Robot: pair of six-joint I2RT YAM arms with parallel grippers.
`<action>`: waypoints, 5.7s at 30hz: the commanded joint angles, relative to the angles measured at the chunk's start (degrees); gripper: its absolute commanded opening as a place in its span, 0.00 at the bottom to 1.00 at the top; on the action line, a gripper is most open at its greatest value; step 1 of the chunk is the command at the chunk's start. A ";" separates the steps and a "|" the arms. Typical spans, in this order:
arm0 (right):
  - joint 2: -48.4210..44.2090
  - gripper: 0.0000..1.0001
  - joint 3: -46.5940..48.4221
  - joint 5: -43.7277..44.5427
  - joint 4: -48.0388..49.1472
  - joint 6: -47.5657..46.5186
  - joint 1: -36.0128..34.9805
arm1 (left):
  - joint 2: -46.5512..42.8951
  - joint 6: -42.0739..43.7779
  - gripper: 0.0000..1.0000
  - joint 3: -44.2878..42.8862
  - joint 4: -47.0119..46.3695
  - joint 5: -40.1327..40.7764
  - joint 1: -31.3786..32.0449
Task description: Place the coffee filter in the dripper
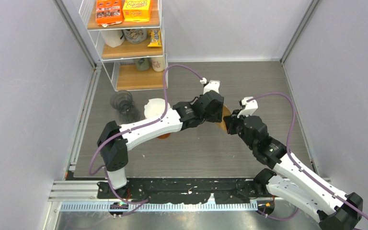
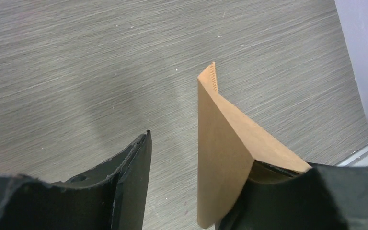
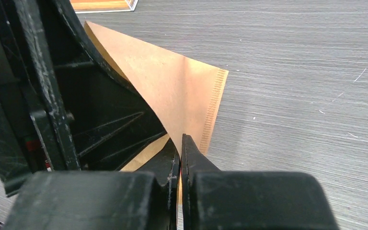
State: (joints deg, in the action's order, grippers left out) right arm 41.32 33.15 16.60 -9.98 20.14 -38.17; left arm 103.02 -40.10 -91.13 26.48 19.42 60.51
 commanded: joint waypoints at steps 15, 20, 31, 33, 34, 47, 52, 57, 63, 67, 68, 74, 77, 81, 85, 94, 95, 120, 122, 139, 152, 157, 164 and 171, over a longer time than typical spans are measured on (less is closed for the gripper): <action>2.17 0.05 1.37 8.28 0.03 3.71 -0.41 | -0.47 0.46 0.19 -2.47 3.05 7.13 0.49; 2.16 0.05 2.06 13.35 -3.02 6.22 -0.41 | -0.65 0.46 0.16 -2.62 4.39 7.93 0.50; 2.75 0.07 3.40 14.38 -5.51 8.34 -0.39 | -0.20 0.48 0.11 -4.78 8.66 9.84 0.59; 2.70 0.08 3.17 12.85 -4.34 7.98 -0.41 | -0.37 0.71 0.11 -4.84 8.36 8.75 0.69; 2.75 0.08 3.16 12.27 -3.69 7.72 -0.41 | -0.49 0.91 0.11 -4.84 8.07 7.58 0.74; -1.38 0.60 4.40 0.21 -1.97 4.61 -0.38 | -1.89 3.69 0.11 -5.32 7.62 5.14 0.62; -7.62 0.82 4.02 0.36 -2.09 3.41 -0.36 | -2.96 6.41 0.10 -5.21 6.28 4.05 0.31; -15.82 0.96 0.16 5.15 1.00 4.15 -0.34 | -4.85 7.93 0.09 -5.79 7.00 1.91 -1.84; -21.89 0.95 -4.39 17.07 2.10 5.60 -0.33 | -9.45 10.27 0.08 -3.88 5.66 1.16 -5.91; -22.35 0.95 -5.79 23.15 1.03 6.17 -0.33 | -13.53 11.64 0.07 -3.83 7.48 1.53 -9.62; -22.45 0.96 -5.98 23.58 1.02 6.21 -0.32 | -14.93 12.03 0.07 -3.55 7.68 2.23 -10.39; -22.86 0.95 -6.33 28.54 -1.78 6.06 -0.37 | -26.54 12.86 0.09 2.60 8.98 7.11 -16.49; -23.06 0.96 -6.46 29.01 -2.32 6.22 -0.36 | -32.53 10.51 0.12 7.26 10.42 7.04 -22.16; -22.64 0.95 -6.29 29.01 -3.00 6.24 -0.36 | -38.93 8.48 0.15 12.02 12.88 6.99 -29.98; -21.78 0.95 -6.00 28.72 -3.26 5.98 -0.40 | -42.28 6.04 0.17 15.50 16.08 1.66 -39.05; -19.73 0.95 -4.41 26.40 -4.40 4.30 -0.31 | -42.12 0.99 0.10 20.23 19.03 -12.13 -53.78; -19.71 0.96 -4.41 26.17 -4.38 4.12 -0.34 | -41.71 0.34 0.09 20.53 18.75 -12.80 -54.97; -17.07 0.96 -4.22 26.50 -3.95 2.89 -0.29 | -40.58 -19.39 0.10 25.73 16.72 3.24 -58.23; -17.06 0.95 -4.23 26.56 -3.91 2.81 -0.31 | -39.89 -20.12 0.10 25.80 16.53 3.09 -58.25; -17.56 0.95 -2.64 28.26 -5.19 0.97 -0.36 | -33.64 4.78 0.00 15.65 20.20 -6.92 -59.75; -17.63 0.95 -3.22 23.96 -2.60 -1.04 -0.40 | -24.79 28.59 0.00 6.72 28.68 -24.76 -65.71; -17.06 0.95 -3.52 22.50 -2.06 -1.54 -0.34 | -22.13 33.58 0.00 6.36 27.21 -28.53 -66.02; -17.26 0.95 -3.78 21.00 -1.72 -1.22 -0.34 | -15.16 38.92 0.00 -0.05 31.85 -25.94 -66.04; -15.99 0.96 -3.88 20.34 -1.15 -1.16 -0.34 | -17.12 38.29 0.29 0.57 29.74 -24.29 -66.00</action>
State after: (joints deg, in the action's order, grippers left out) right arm 24.16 28.10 37.50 -14.11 19.38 -38.54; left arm 88.79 -2.70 -89.03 56.99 -5.61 -5.06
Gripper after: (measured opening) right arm 0.955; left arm 0.202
